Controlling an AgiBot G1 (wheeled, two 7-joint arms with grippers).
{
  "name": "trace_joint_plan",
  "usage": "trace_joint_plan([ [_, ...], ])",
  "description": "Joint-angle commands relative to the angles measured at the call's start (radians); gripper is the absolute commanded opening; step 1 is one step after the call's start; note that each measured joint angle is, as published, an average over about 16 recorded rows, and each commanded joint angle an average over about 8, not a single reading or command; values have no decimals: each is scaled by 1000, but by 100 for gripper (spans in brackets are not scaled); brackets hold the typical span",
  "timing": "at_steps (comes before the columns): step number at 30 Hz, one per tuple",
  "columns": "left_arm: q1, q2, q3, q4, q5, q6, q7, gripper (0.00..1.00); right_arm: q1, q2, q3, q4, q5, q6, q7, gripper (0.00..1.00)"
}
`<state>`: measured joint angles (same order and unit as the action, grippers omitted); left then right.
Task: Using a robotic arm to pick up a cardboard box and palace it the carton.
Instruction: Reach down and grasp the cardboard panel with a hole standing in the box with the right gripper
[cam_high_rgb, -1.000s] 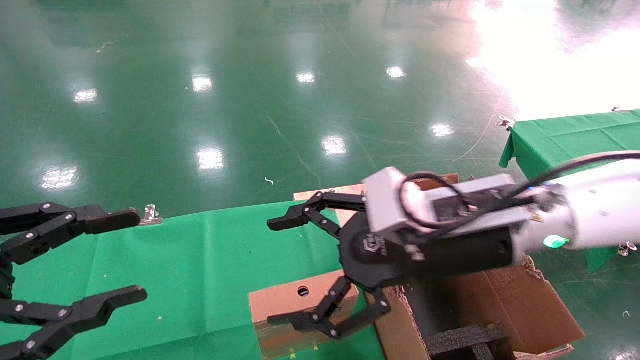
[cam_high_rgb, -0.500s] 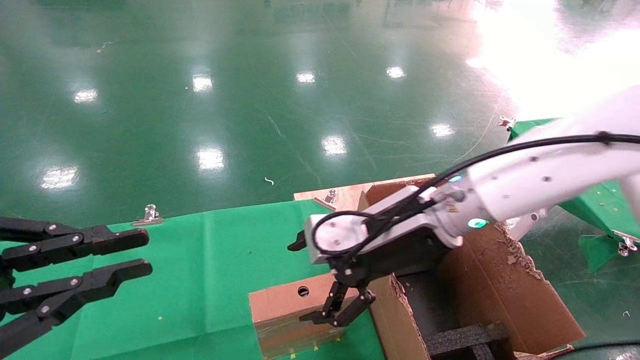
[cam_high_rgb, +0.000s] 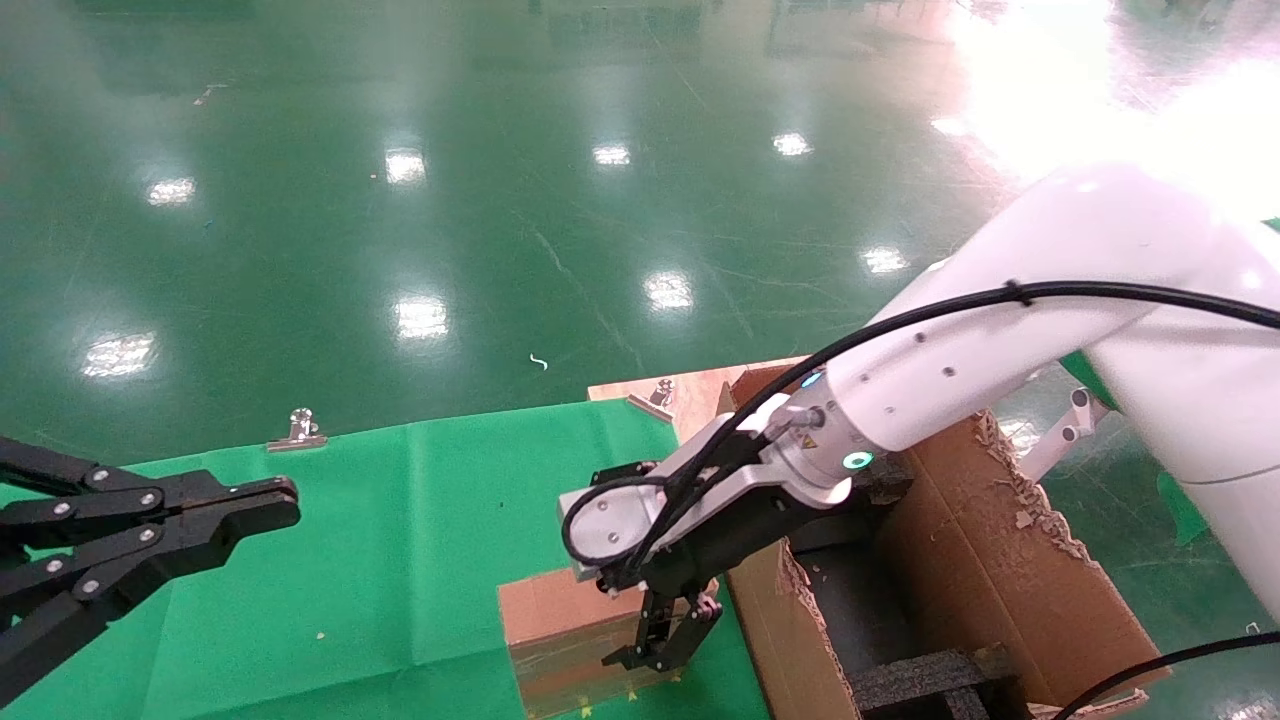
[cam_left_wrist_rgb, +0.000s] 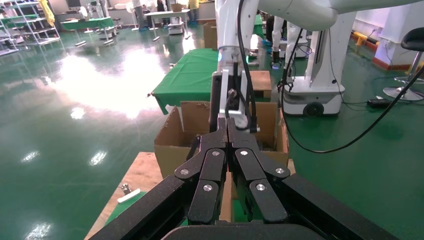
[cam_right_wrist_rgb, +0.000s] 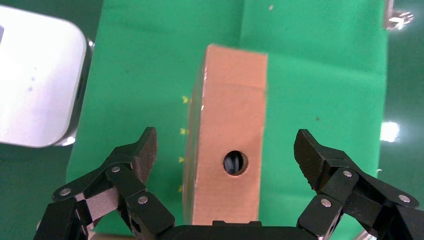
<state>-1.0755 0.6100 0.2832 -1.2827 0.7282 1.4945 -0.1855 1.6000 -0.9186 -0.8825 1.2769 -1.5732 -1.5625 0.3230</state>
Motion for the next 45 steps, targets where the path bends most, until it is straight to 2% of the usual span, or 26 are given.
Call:
trace_joint_plan([
  [1, 0, 0, 0, 0, 0, 0, 0, 0, 7, -13, -20, -9, -15, -1, -3, 100],
  [3, 0, 0, 0, 0, 0, 0, 0, 4, 13, -23, -39, -19, -30, -1, -11, 100],
  [10, 0, 0, 1, 0, -1, 0, 0, 91, 33, -52, -89, -48, -61, 2, -39, 100],
  [11, 0, 0, 1, 0, -1, 0, 0, 100, 34, -54, -93, -51, -61, 2, -41, 100],
  [12, 0, 0, 1, 0, -1, 0, 0, 100, 36, -57, -97, -55, -62, 3, -44, 93],
  [19, 0, 0, 1, 0, 0, -1, 1, 100, 45, -71, -116, -68, -68, 3, -51, 6],
  [20, 0, 0, 1, 0, 0, -1, 1, 100, 45, -71, -116, -69, -67, 4, -51, 0],
  [45, 0, 0, 1, 0, -1, -1, 1, 100, 40, -63, -104, -60, -62, 3, -50, 0],
])
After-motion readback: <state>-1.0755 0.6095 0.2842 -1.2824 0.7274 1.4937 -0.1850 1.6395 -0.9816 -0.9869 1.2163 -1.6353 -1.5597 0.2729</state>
